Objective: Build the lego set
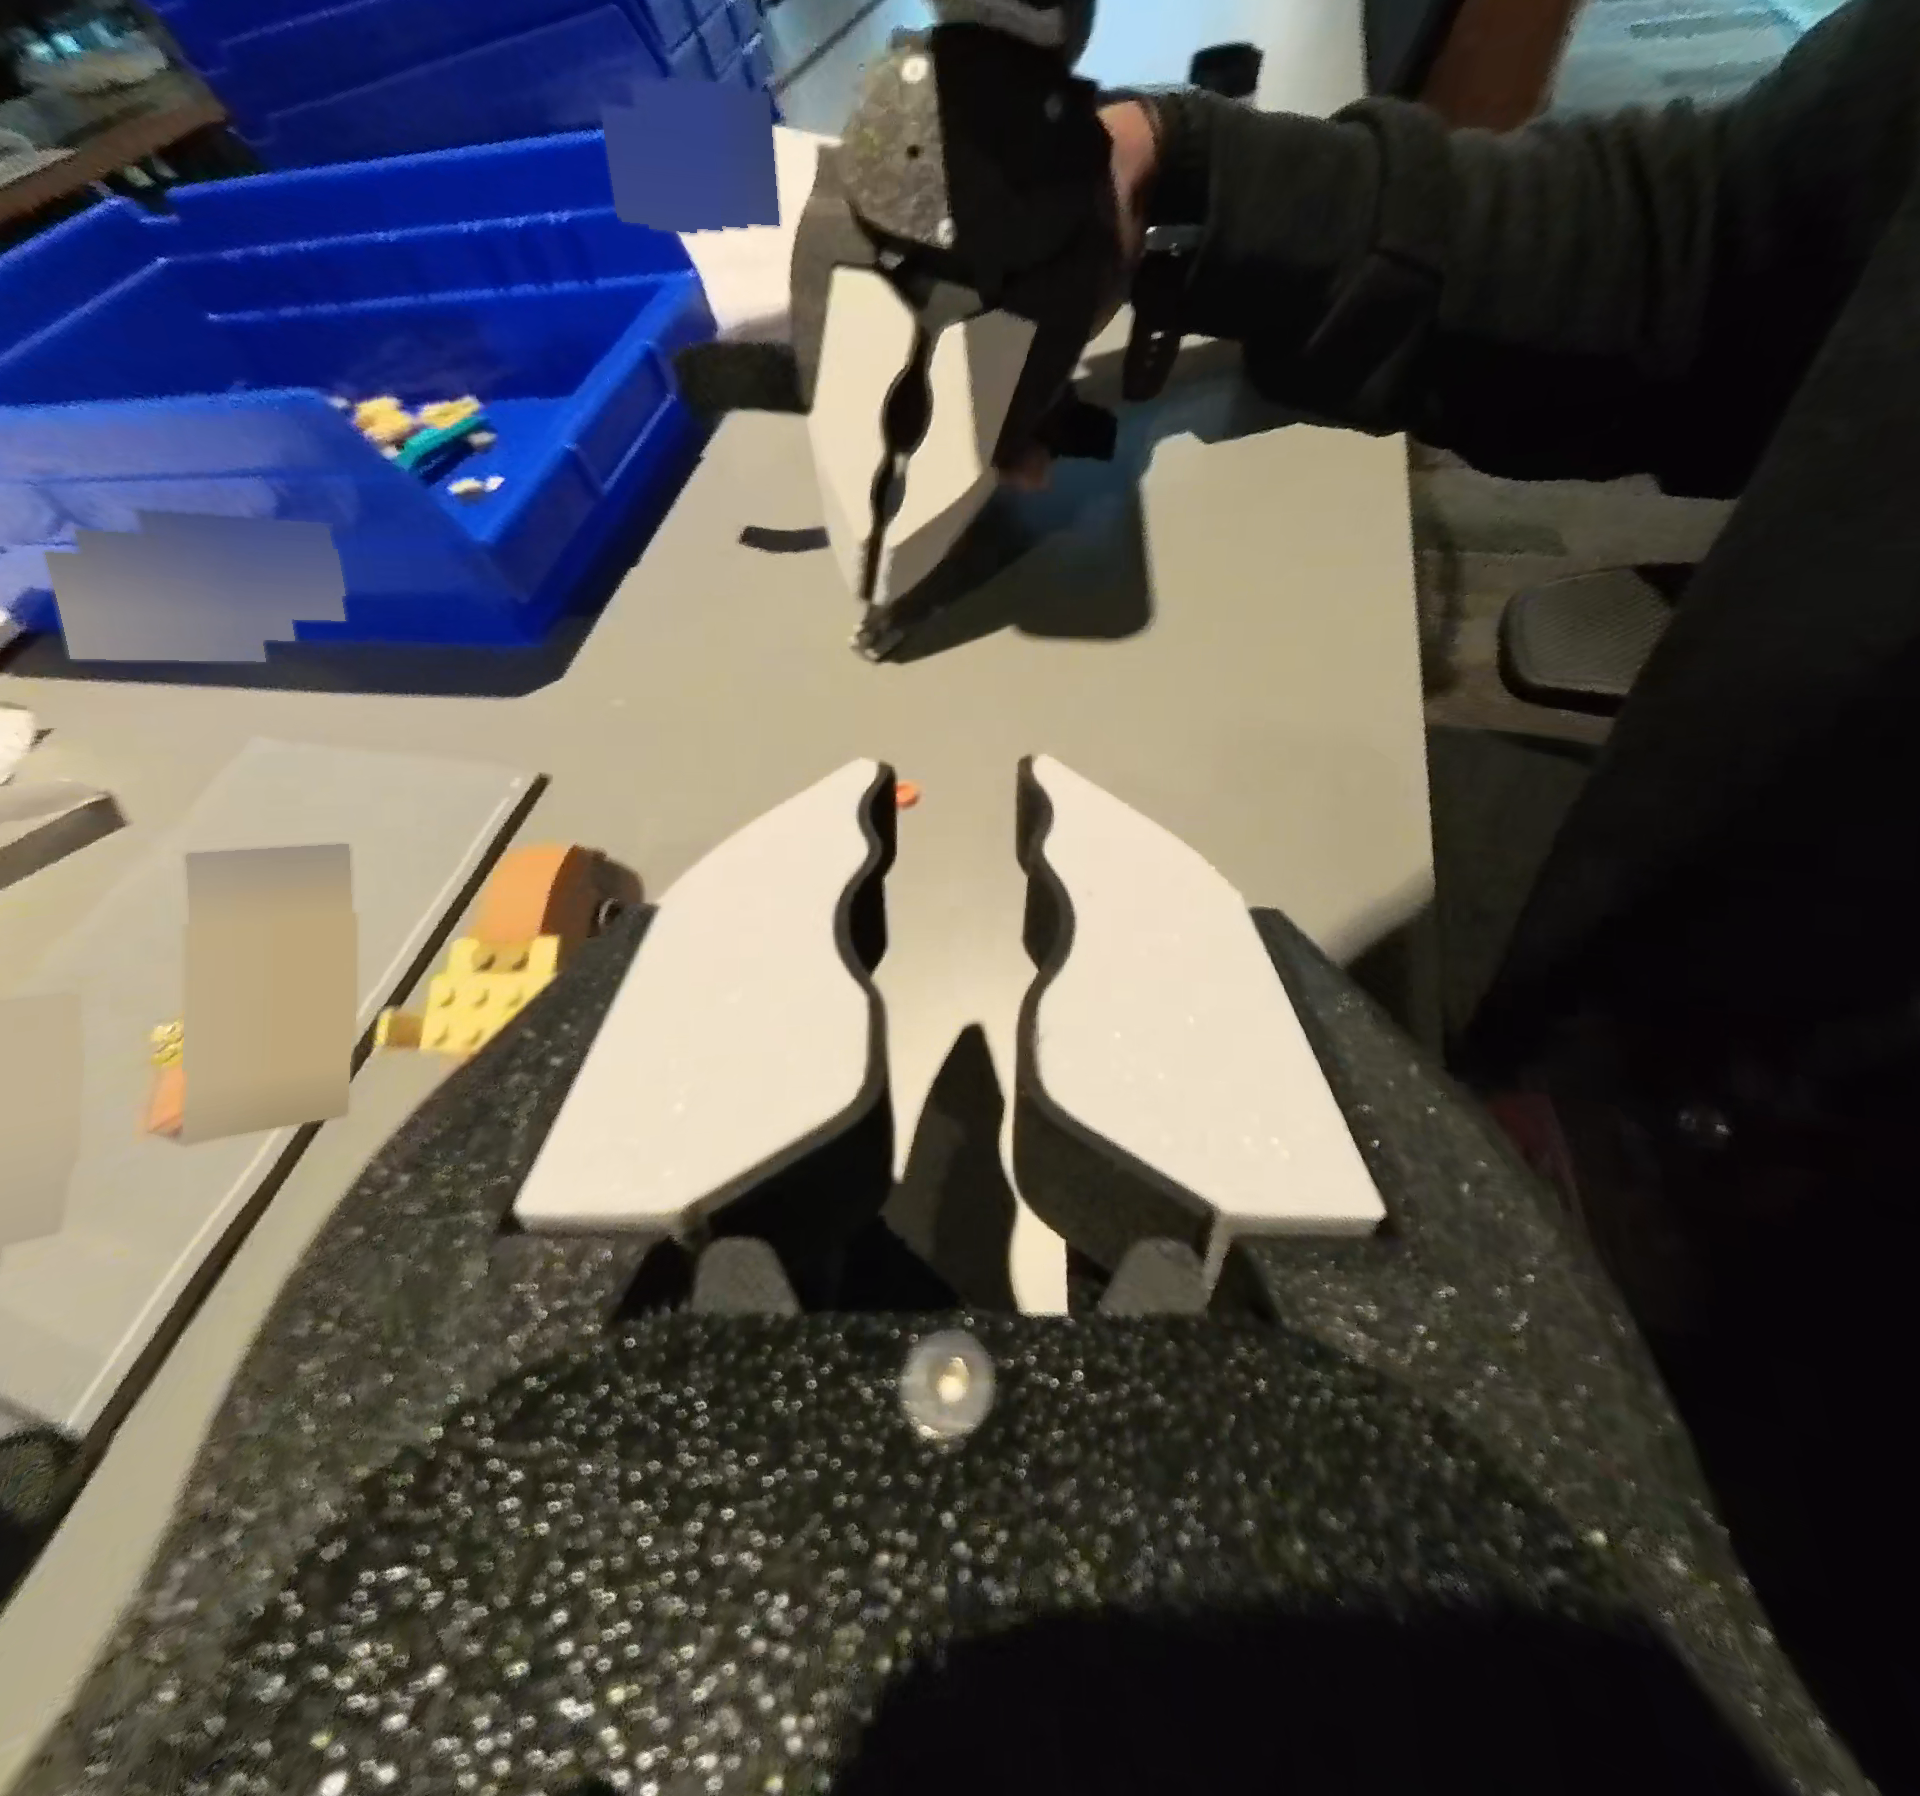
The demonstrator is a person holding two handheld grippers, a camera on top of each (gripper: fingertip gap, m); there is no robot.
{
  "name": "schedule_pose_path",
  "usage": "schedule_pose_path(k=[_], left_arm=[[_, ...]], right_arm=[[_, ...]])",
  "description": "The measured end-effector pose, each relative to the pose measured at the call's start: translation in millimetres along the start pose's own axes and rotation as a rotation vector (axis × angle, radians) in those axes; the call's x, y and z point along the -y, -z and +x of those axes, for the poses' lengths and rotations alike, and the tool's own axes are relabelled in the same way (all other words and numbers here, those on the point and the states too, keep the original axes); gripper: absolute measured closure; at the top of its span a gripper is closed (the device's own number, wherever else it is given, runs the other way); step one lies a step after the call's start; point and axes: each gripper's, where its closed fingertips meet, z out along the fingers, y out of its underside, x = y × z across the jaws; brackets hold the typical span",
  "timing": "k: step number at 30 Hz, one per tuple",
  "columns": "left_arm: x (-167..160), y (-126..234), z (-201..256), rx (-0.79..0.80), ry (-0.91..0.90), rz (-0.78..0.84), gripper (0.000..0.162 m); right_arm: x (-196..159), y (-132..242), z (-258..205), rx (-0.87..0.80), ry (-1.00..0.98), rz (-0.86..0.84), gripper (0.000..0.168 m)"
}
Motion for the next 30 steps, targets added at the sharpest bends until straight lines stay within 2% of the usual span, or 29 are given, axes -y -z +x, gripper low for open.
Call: schedule_pose_path(k=[3,6,8,12,18,23,30], left_arm=[[-12.5,19.2,-15.4,0.117,-0.016,-0.045,0.141],[-37.2,52.3,-38.5,0.261,-0.058,-0.158,0.139],[-53.2,74.0,-47.4,0.295,-0.032,-0.214,0.136],[-69.9,88.4,-48.2,0.230,0.035,-0.256,0.133],[-85.2,72.8,-53.8,0.146,0.085,-0.344,0.133],[-98.5,64.2,-56.5,0.056,0.043,-0.394,0.133],[-94.3,65.2,-59.0,-0.163,-0.076,-0.333,0.134]], right_arm=[[2.4,0.7,2.4,-0.017,-0.004,0.011,0.168],[2.0,0.0,3.5,-0.033,0.007,0.003,0.168],[3.2,-1.7,2.9,-0.032,0.013,0.004,0.168],[4.6,-6.4,0.5,-0.018,0.017,0.004,0.168],[3.9,-8.3,1.2,-0.026,0.021,-0.004,0.168],[2.3,-8.3,-0.6,-0.011,0.022,-0.006,0.168],[-2.3,-11.2,-7.0,0.022,0.036,-0.030,0.168]])
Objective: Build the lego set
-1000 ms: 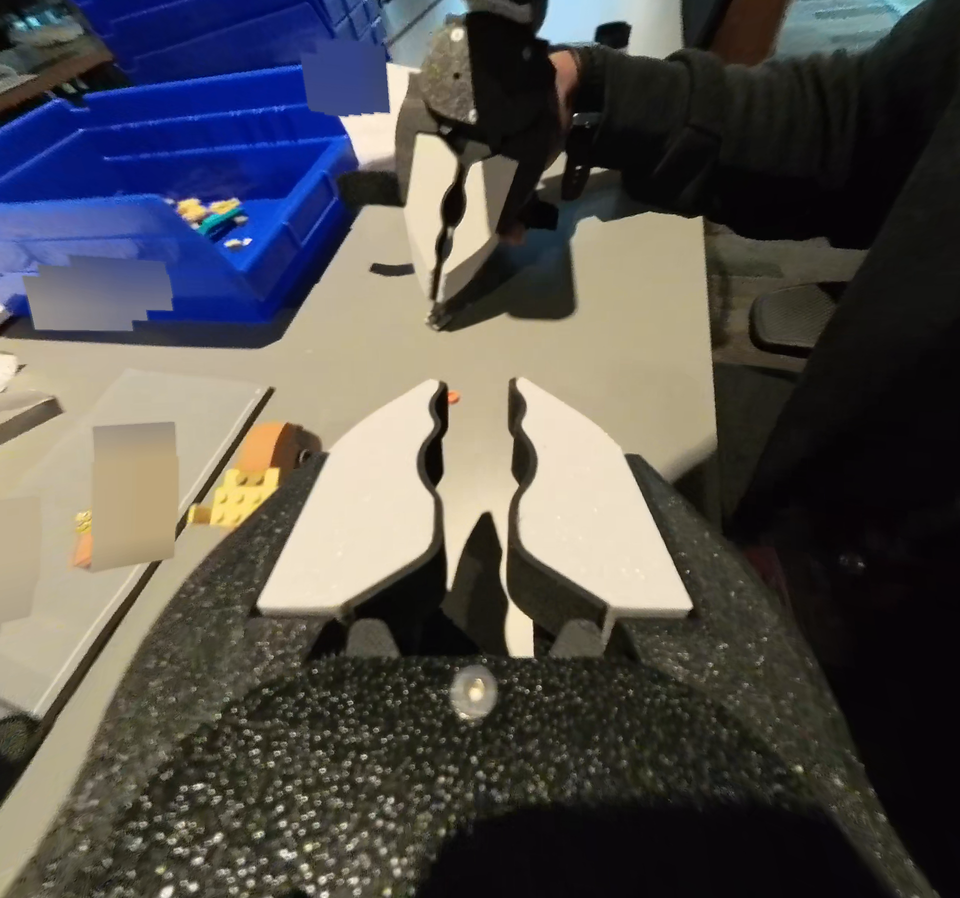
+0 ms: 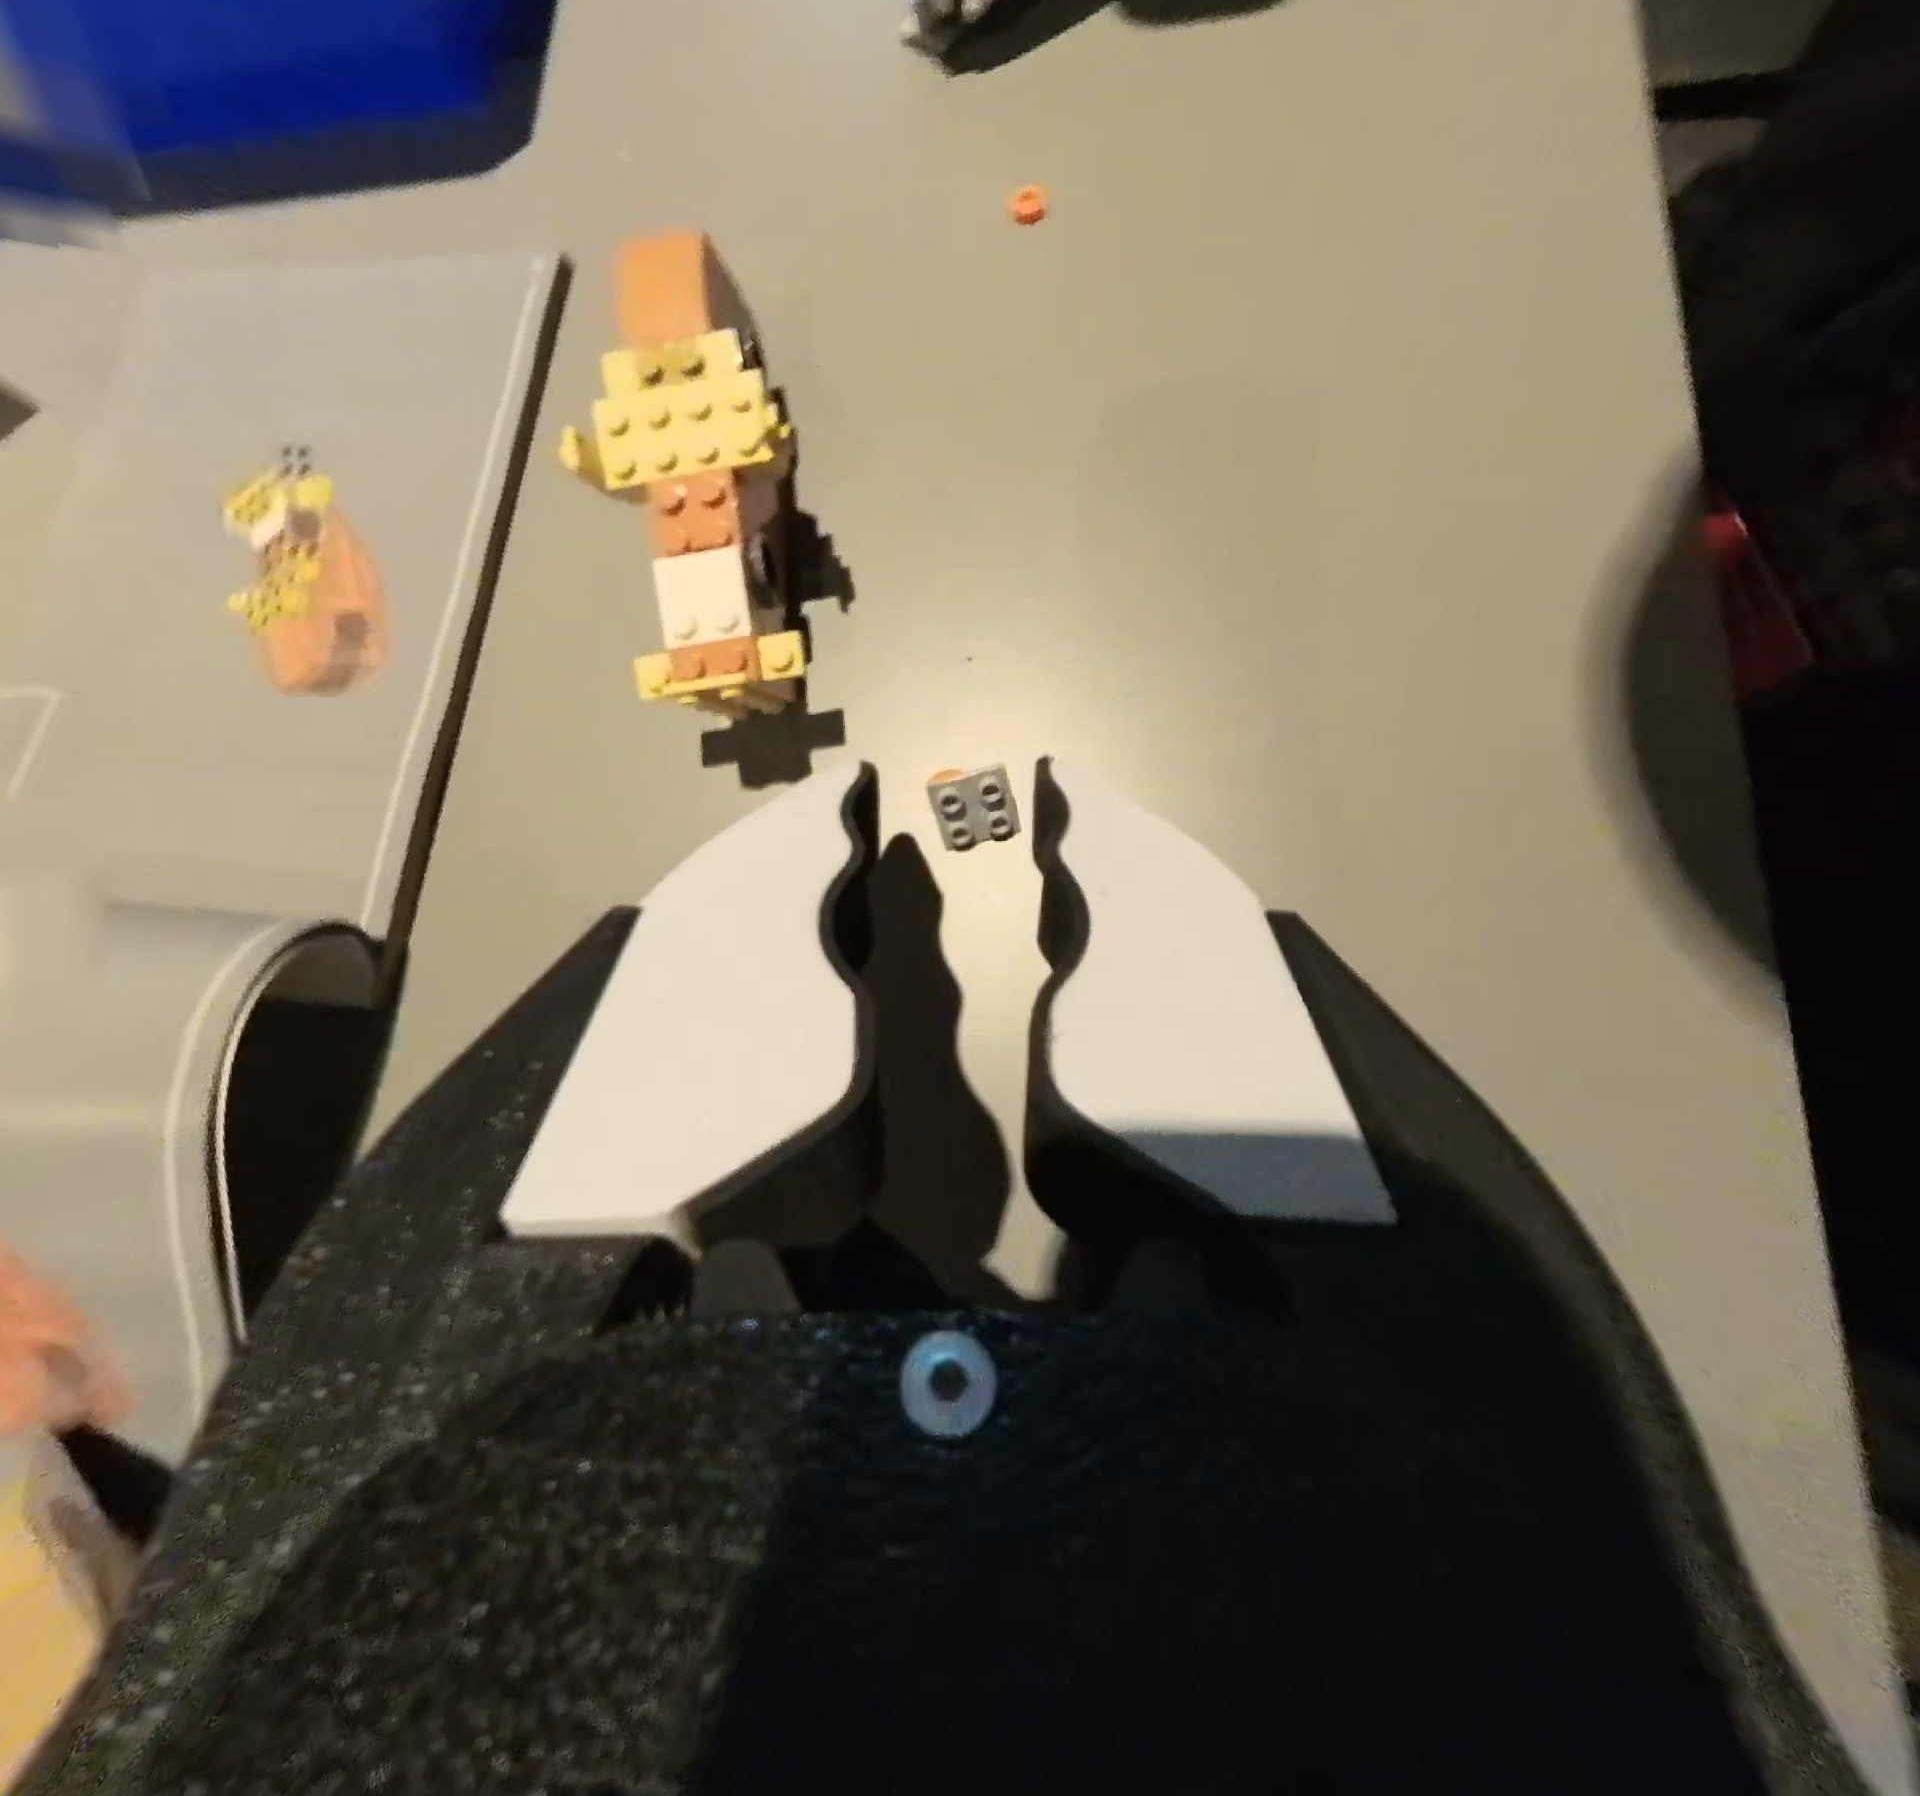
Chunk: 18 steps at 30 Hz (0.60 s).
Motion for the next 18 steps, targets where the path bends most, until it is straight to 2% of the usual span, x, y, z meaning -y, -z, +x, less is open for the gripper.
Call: schedule_pose_path(k=[5,10,13,18], left_arm=[[0.2,-3.6,2.6,-0.127,-0.145,-0.014,0.138],[-3.4,-6.6,10.1,-0.237,-0.208,-0.049,0.151],[-3.0,-8.1,7.5,-0.215,-0.191,-0.045,0.158],[-2.7,-9.3,1.4,-0.087,-0.104,-0.010,0.158]], right_arm=[[-2.0,-0.2,-1.2,0.007,-0.002,-0.006,0.168],[-2.9,-0.8,-1.7,0.009,-0.003,-0.010,0.168],[-3.0,-0.9,-1.7,0.008,-0.002,-0.011,0.168],[-2.8,-1.2,-1.5,0.005,0.000,-0.011,0.168]])
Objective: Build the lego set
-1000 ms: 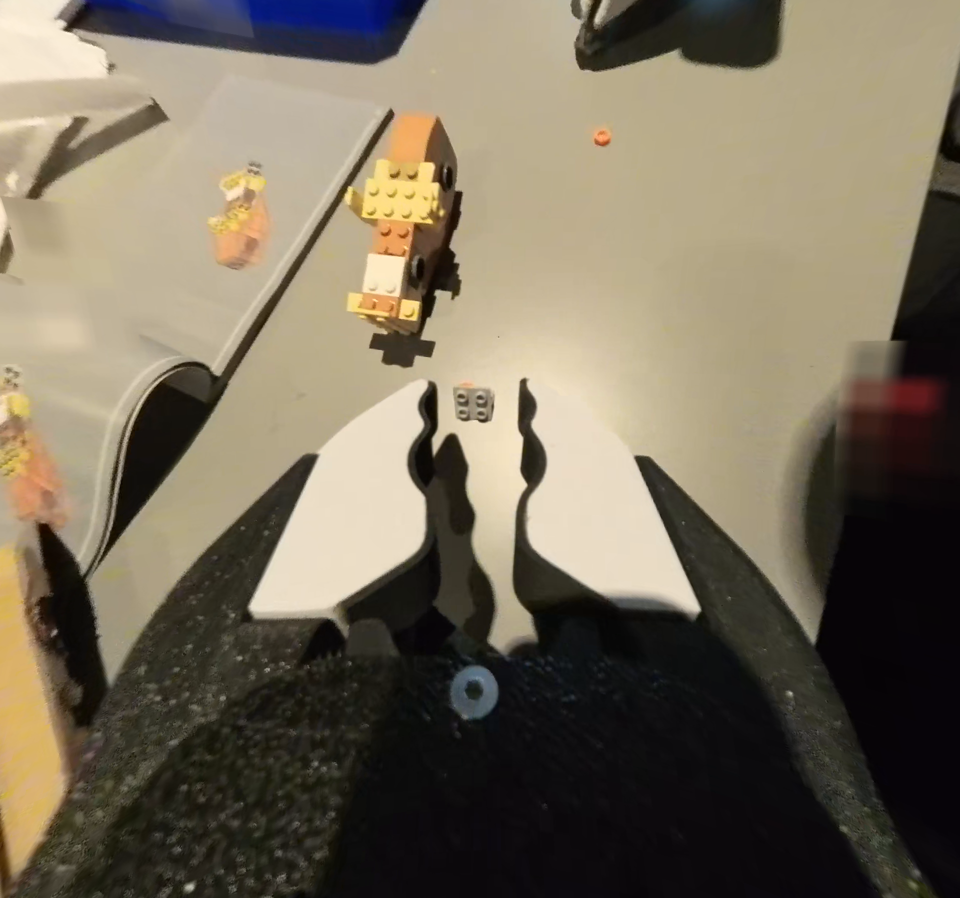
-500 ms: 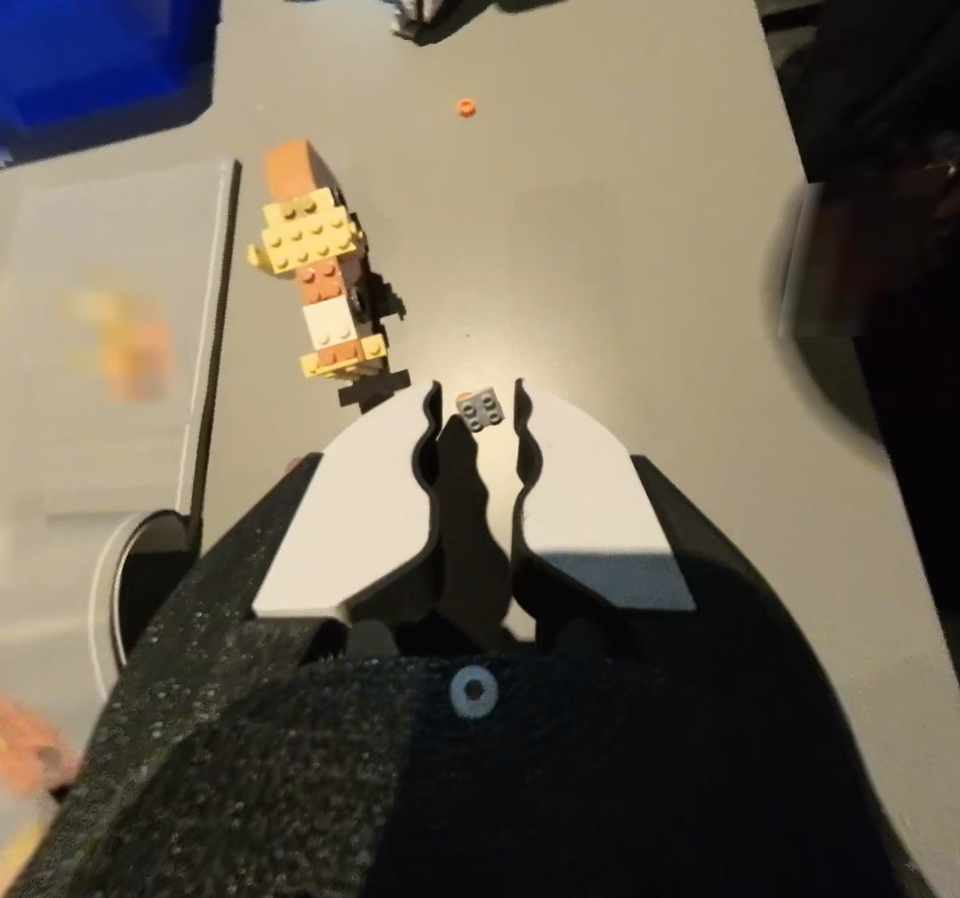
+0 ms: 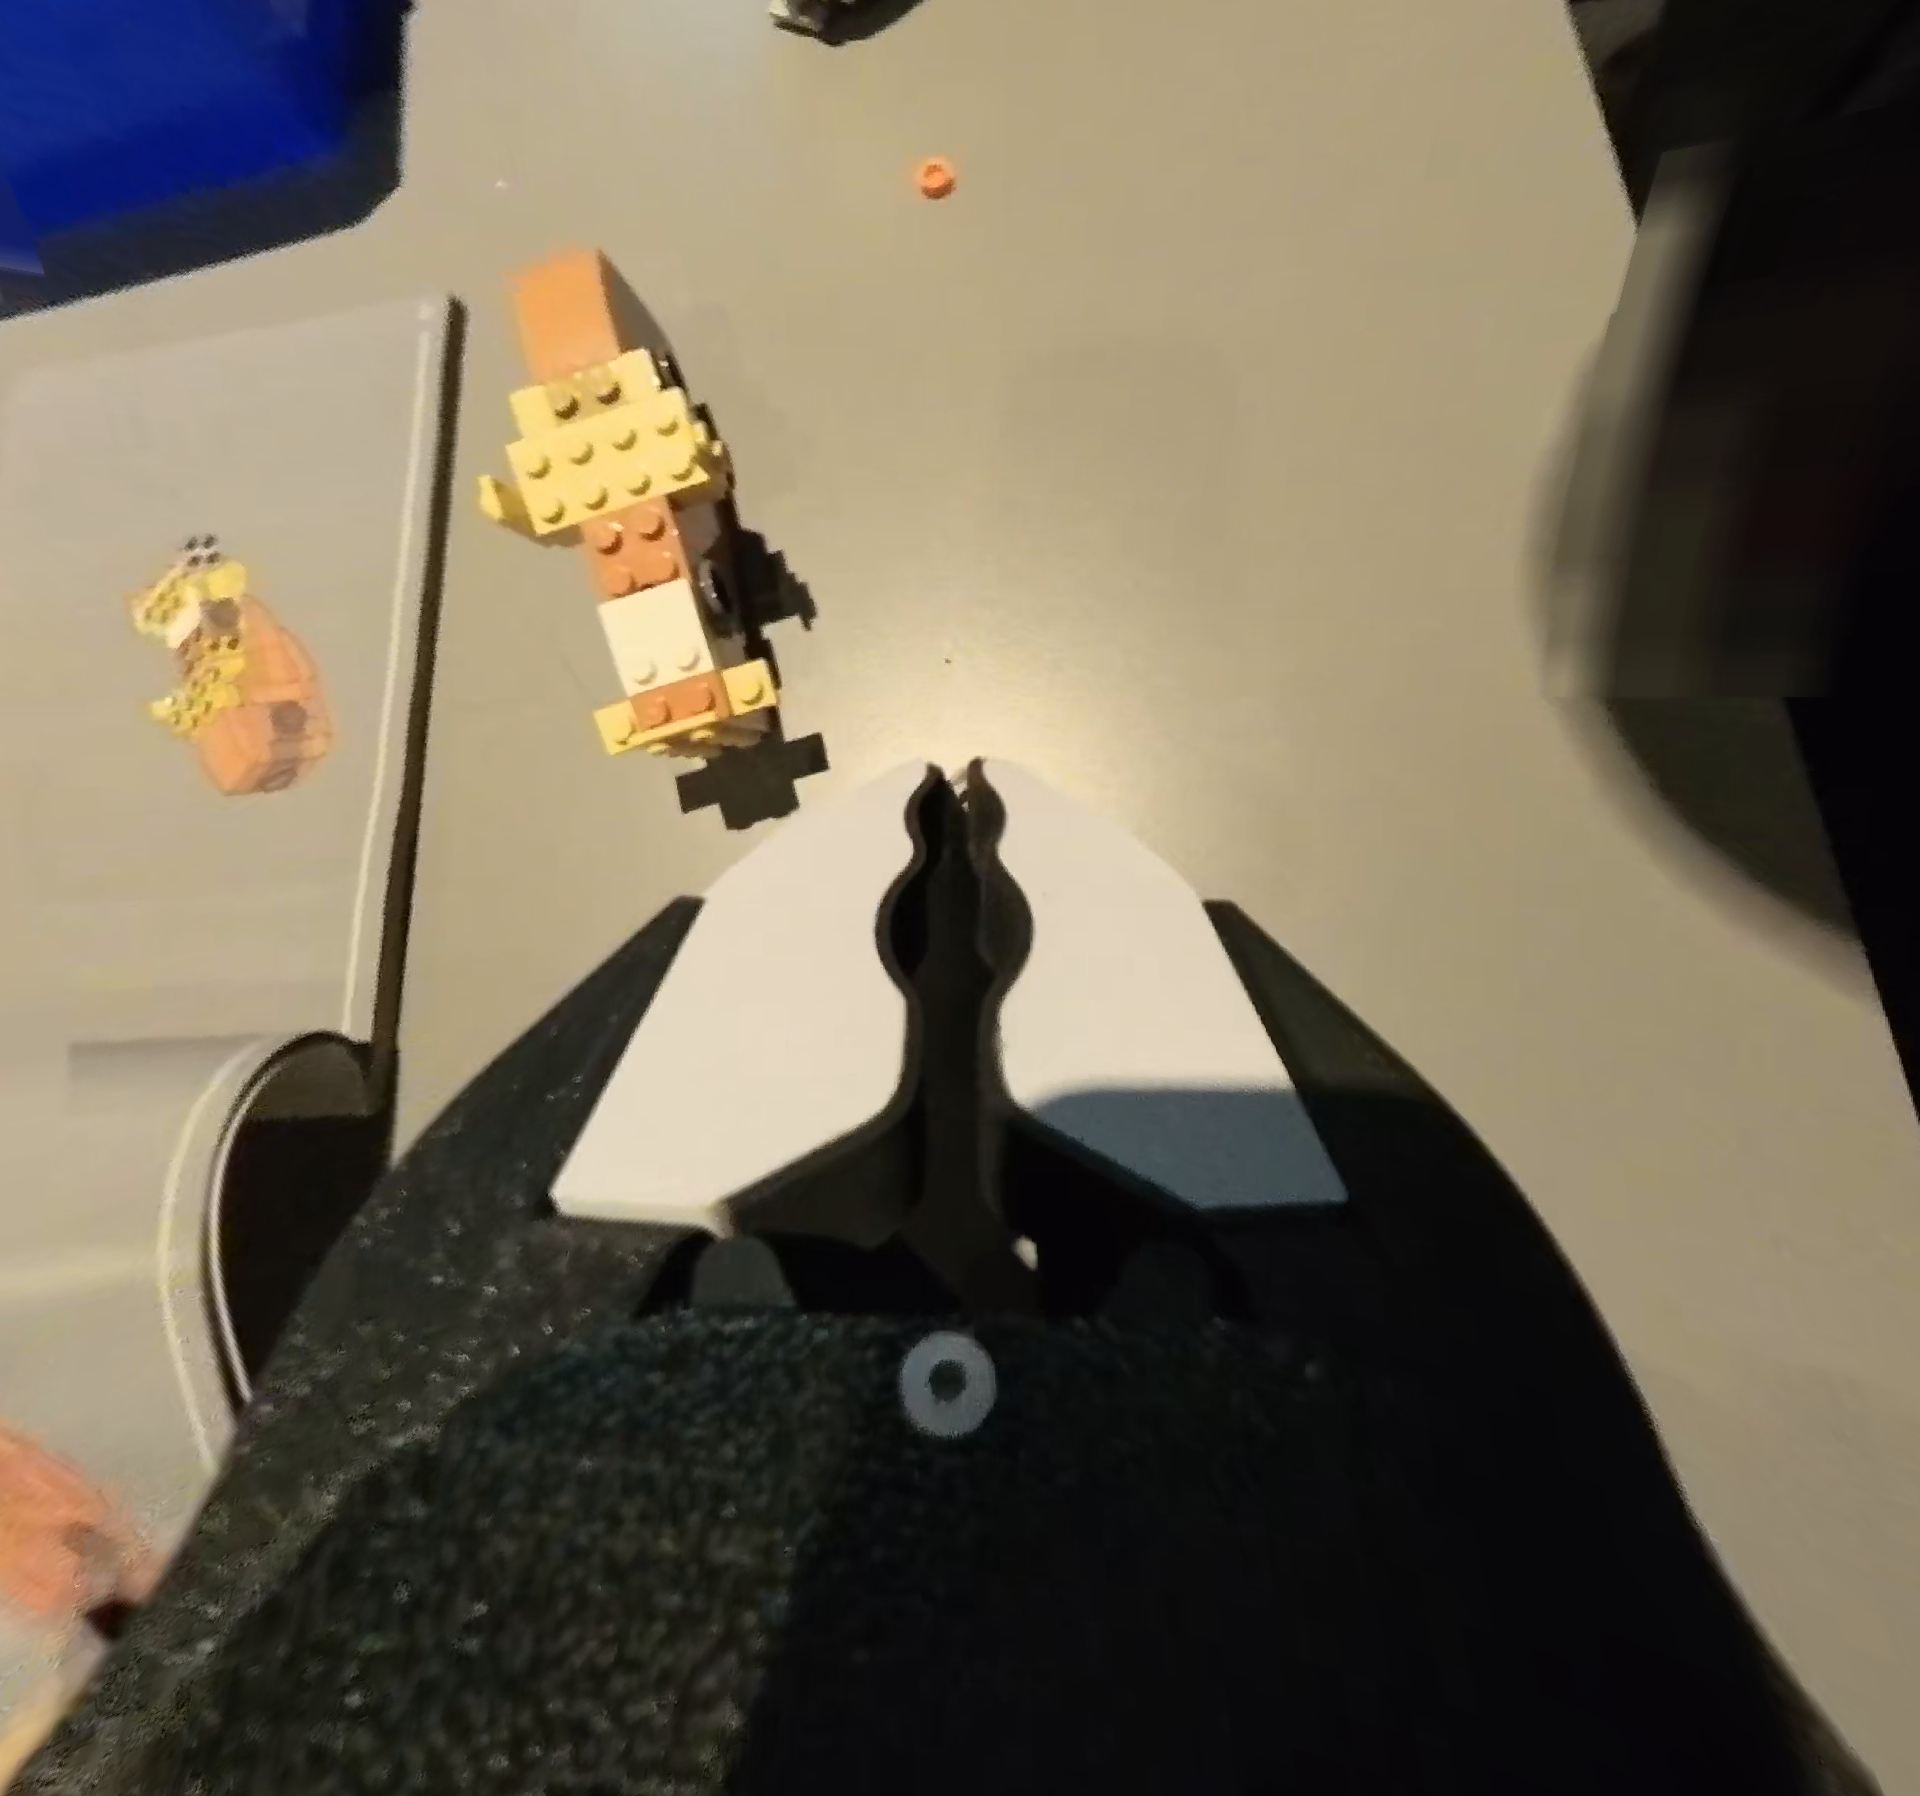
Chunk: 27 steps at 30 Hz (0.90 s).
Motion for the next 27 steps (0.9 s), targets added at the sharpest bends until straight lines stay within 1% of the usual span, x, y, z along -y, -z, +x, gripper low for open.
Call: schedule_pose_path(k=[3,7,10,12,14,16,19,23,25,27], left_arm=[[0.2,-0.5,-3.6,0.113,0.089,-0.001,0.159],[0.0,-2.7,-16.7,0.335,0.323,-0.016,0.160],[7.4,0.8,-14.4,0.420,0.346,0.009,0.155],[12.8,8.2,-13.1,0.443,0.343,0.033,0.151],[14.9,14.6,-12.8,0.431,0.326,0.042,0.148],[12.3,15.0,-12.9,0.384,0.275,0.024,0.146],[4.5,8.8,-16.3,0.289,0.069,-0.021,0.143],[6.2,3.1,-20.6,0.162,-0.157,-0.053,0.147],[9.2,2.3,-19.7,0.101,-0.218,-0.051,0.148],[11.1,1.3,-17.0,0.045,-0.243,-0.044,0.150]], right_arm=[[0.3,-0.5,0.3,-0.004,0.004,-0.003,0.168],[0.7,-1.4,0.2,-0.011,0.014,-0.010,0.168],[0.8,-1.5,-0.3,-0.011,0.019,-0.013,0.168],[1.2,-1.5,-0.8,-0.010,0.020,-0.012,0.168],[1.4,-1.7,-1.3,-0.007,0.023,-0.012,0.168],[1.7,-2.0,-2.3,-0.005,0.029,-0.015,0.168],[2.6,-2.4,-4.1,-0.001,0.038,-0.017,0.168],[2.5,-2.0,-4.4,0.000,0.038,-0.014,0.168],[2.2,-1.6,-4.4,0.002,0.036,-0.013,0.168],[1.8,-1.3,-4.6,0.003,0.037,-0.014,0.168]])
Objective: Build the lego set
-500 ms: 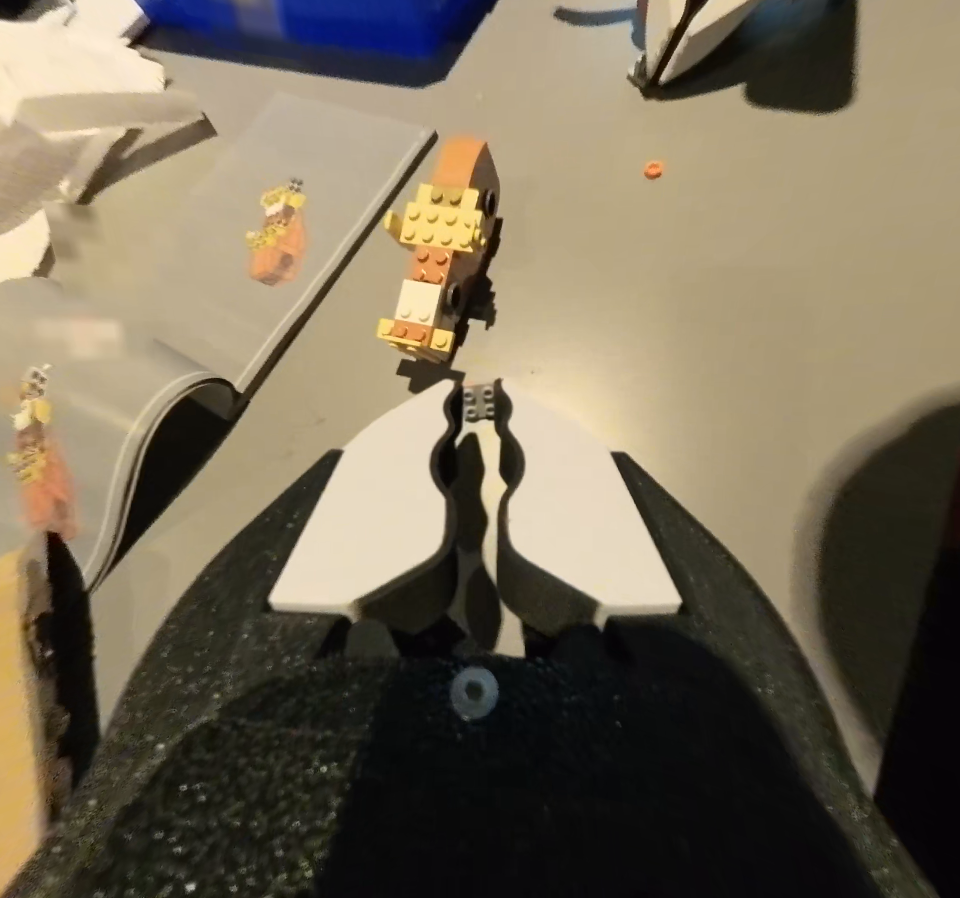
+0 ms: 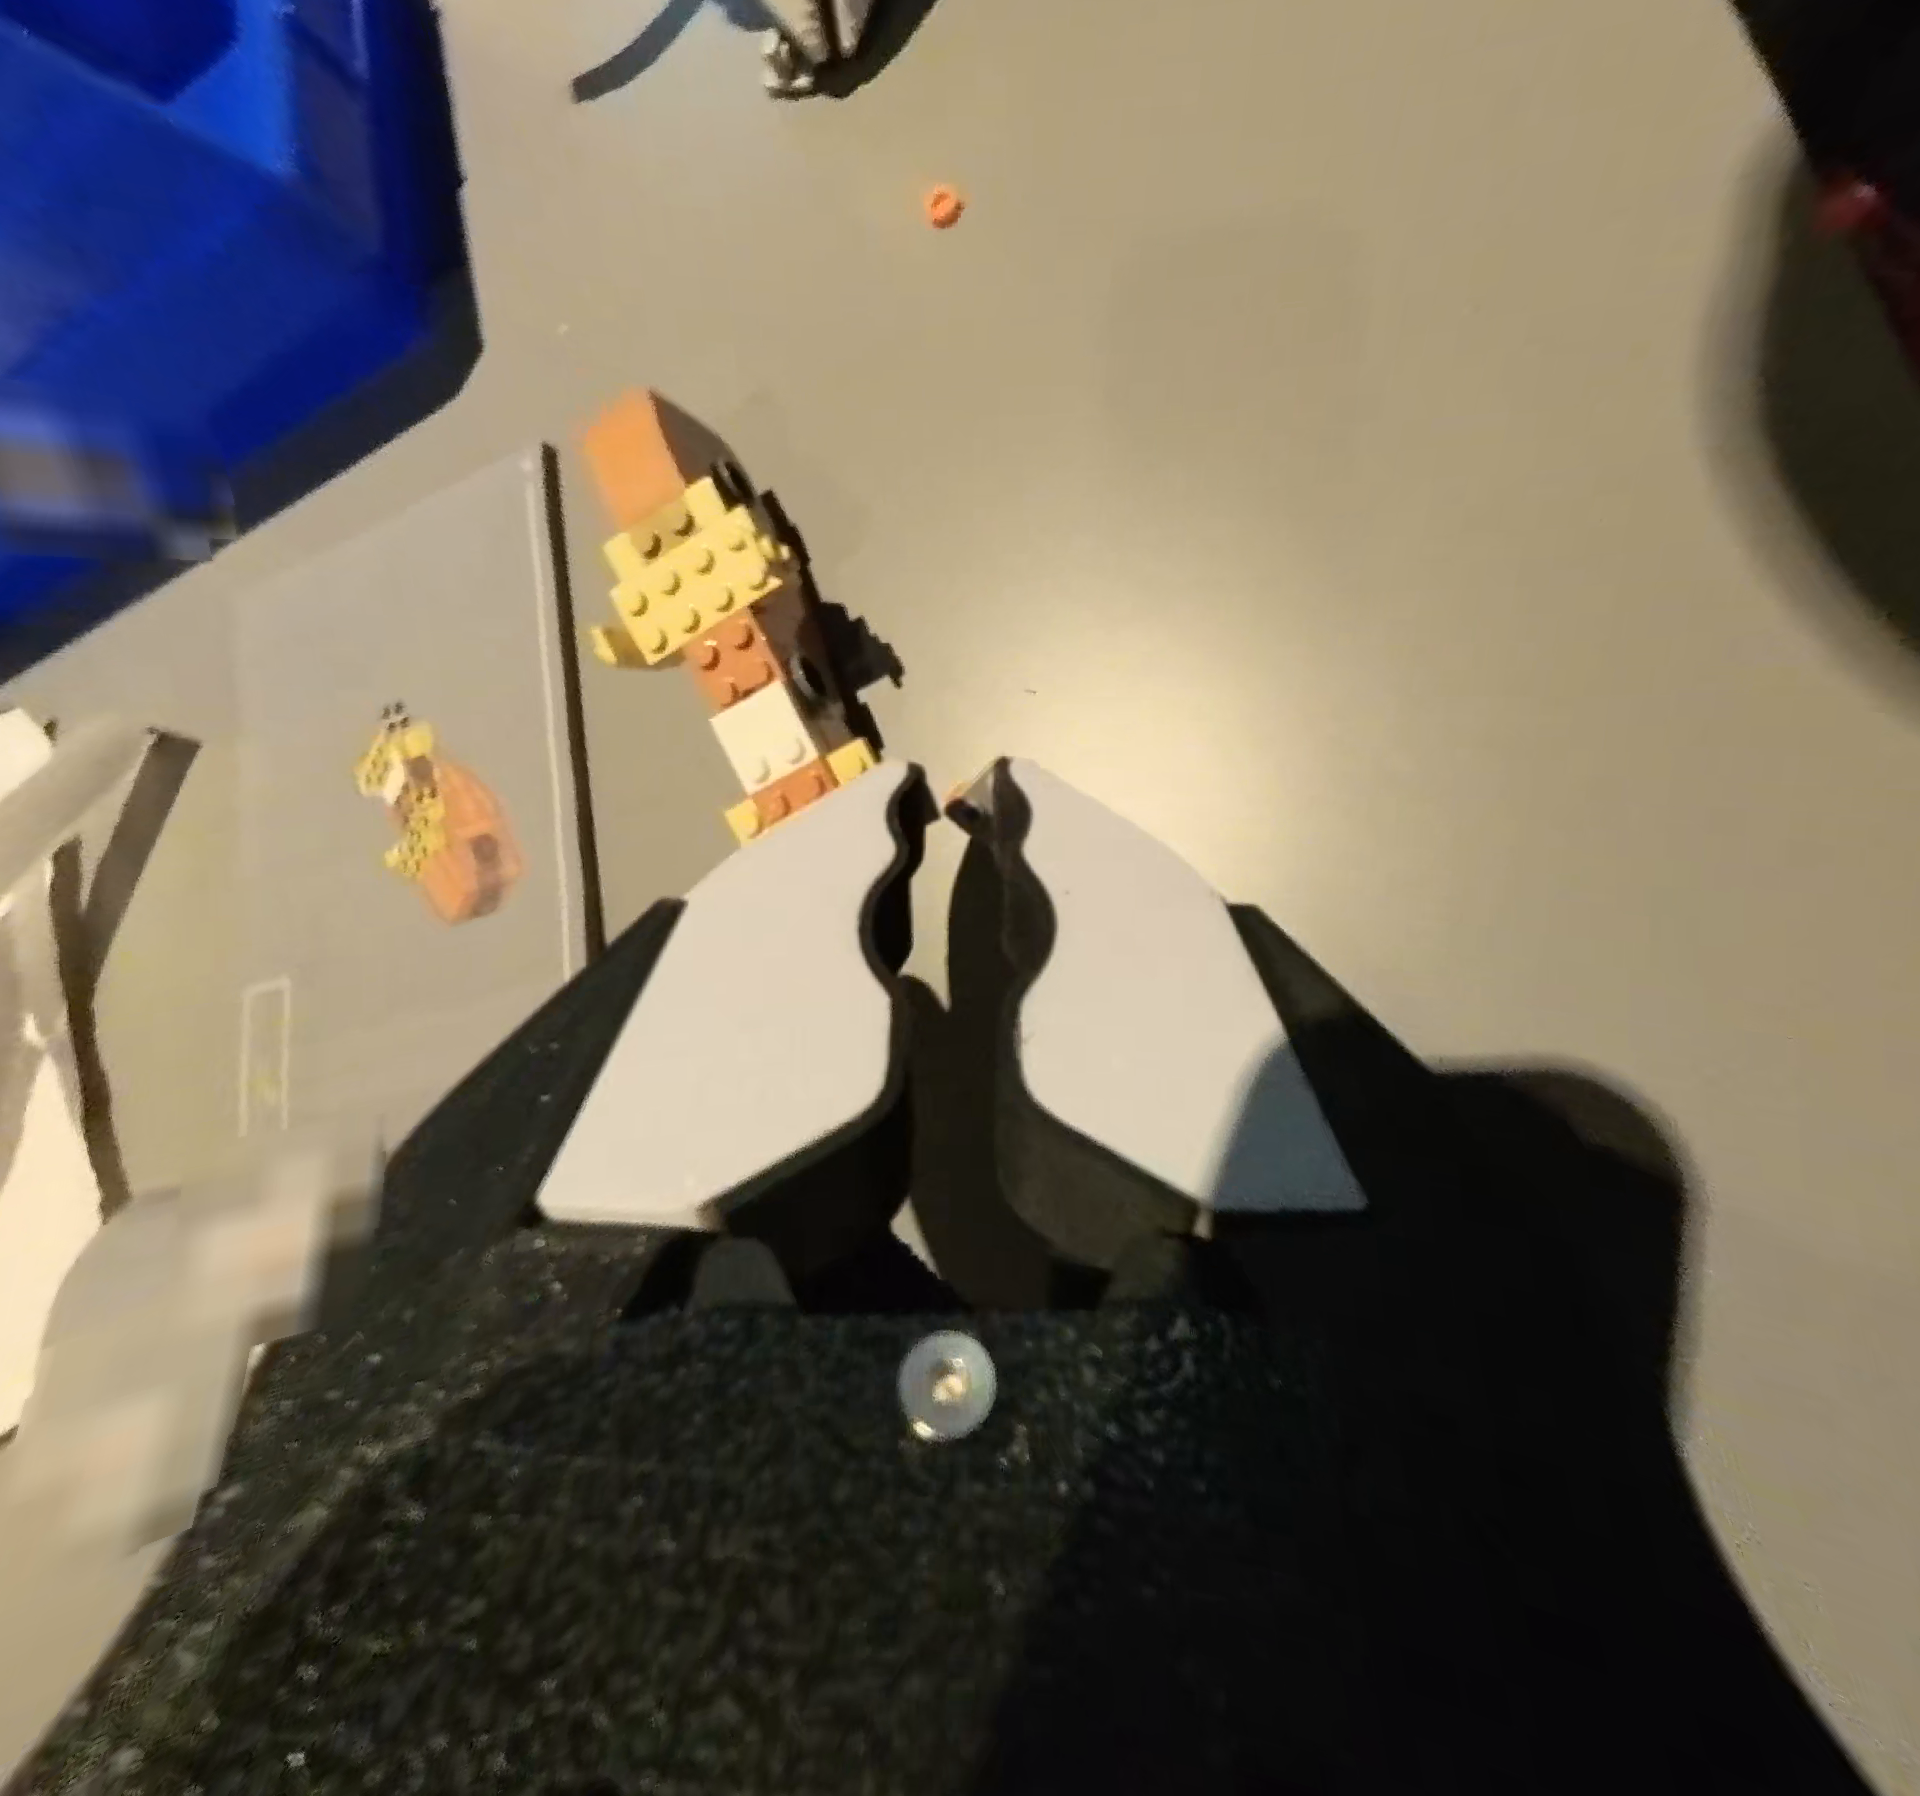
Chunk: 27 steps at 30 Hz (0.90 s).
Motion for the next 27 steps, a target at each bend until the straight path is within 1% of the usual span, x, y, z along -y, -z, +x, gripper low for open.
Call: schedule_pose_path(k=[7,18,27], left_arm=[[-7.8,-11.1,7.0,-0.043,0.002,-0.034,0.148],[-9.5,-9.3,7.0,0.139,0.172,-0.065,0.152],[-10.1,-8.8,0.5,0.287,0.353,-0.078,0.153]], right_arm=[[0.1,0.1,-1.1,0.002,0.008,-0.003,0.168],[0.8,-0.5,-0.8,-0.004,0.014,-0.004,0.168],[0.8,-0.7,-0.2,-0.009,0.017,-0.005,0.168]])
